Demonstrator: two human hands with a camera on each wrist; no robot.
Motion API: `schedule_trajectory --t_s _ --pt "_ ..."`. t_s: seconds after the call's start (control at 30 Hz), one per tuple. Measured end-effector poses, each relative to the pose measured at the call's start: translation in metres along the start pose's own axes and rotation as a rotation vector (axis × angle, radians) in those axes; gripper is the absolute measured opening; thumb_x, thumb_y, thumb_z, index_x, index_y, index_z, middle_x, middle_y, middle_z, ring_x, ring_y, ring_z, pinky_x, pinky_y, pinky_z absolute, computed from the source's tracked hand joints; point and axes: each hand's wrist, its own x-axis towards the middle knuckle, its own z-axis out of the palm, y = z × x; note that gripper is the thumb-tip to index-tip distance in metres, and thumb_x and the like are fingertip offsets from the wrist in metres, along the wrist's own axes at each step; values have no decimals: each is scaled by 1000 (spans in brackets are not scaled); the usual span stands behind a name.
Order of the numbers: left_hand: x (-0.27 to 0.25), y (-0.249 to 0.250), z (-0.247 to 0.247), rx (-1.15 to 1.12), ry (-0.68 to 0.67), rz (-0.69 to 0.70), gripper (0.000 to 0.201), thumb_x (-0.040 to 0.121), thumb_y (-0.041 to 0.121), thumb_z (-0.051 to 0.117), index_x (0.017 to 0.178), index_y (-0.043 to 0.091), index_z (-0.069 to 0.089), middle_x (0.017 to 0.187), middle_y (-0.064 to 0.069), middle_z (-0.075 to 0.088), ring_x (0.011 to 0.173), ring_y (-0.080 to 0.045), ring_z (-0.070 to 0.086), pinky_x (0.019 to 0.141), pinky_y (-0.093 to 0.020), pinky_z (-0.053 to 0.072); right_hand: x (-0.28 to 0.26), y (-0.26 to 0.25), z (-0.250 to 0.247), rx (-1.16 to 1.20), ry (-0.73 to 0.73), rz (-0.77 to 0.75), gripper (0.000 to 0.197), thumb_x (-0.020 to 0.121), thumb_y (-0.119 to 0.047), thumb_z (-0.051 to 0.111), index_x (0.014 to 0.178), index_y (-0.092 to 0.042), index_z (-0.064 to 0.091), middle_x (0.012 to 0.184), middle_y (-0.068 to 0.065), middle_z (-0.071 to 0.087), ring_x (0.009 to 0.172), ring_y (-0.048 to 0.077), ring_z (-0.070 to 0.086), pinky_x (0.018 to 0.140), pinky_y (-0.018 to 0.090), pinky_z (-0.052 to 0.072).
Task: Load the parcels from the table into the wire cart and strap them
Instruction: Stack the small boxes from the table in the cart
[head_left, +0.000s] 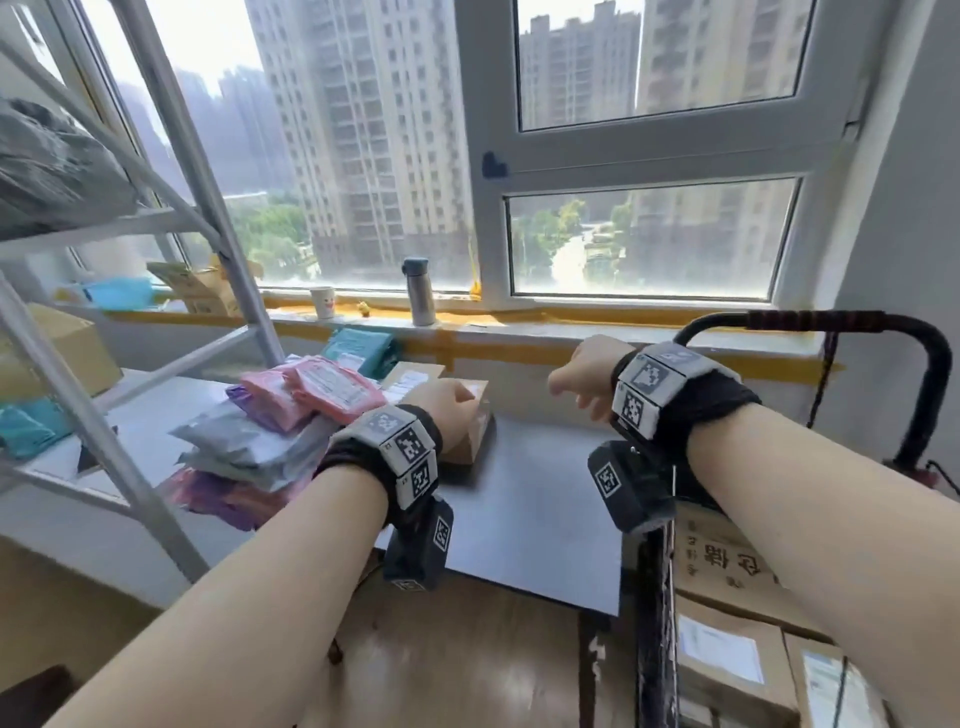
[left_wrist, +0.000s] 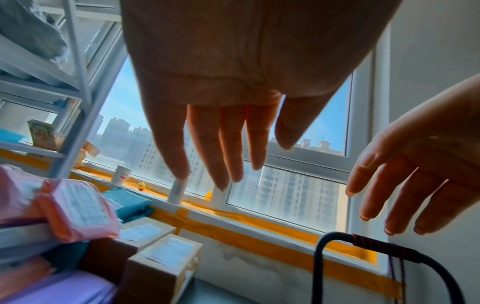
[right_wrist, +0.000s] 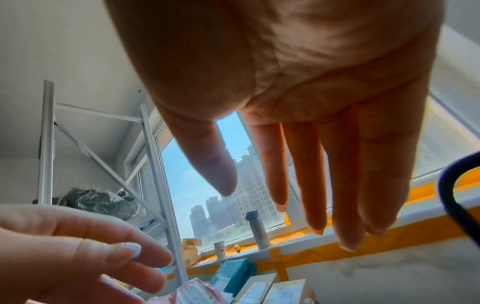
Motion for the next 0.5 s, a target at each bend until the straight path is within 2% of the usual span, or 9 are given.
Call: schedule_trajectory --t_s 0.1,0.17,0.27,0.37,0.5 --pt "14 -60 -22 21 -3 -11 31 96 25 45 117 13 65 121 -7 63 113 -23 56 95 -28 41 21 -47 40 4 -14 2 22 81 -29 64 76 -8 58 89 10 64 77 27 61 71 31 49" --pt "24 -94 -31 19 -12 -10 31 96 24 46 117 11 66 120 -9 64 112 -24 57 94 -28 42 33 -72 63 -8 -23 29 23 80 -28 62 69 -10 53 83 10 63 72 26 61 67 30 47" --pt "43 -134 -36 22 -46 5 30 95 22 48 114 9 67 118 -11 65 111 -26 57 94 -28 42 52 -99 91 -32 -48 67 24 81 -26 60 65 -10 52 80 8 62 71 26 61 68 29 48" --pt "68 -161 -35 7 -71 16 29 95 20 49 112 8 69 116 -12 66 110 -26 57 94 -28 42 73 -115 109 -74 -53 85 26 84 -26 59 64 -11 50 78 6 58 72 25 58 64 26 44" --pt "101 -181 -28 -2 -95 17 30 95 22 48 113 9 68 117 -12 66 110 -26 58 95 -29 44 107 -121 127 -152 -42 82 20 88 -26 57 75 -11 51 86 7 55 78 24 55 52 23 38"
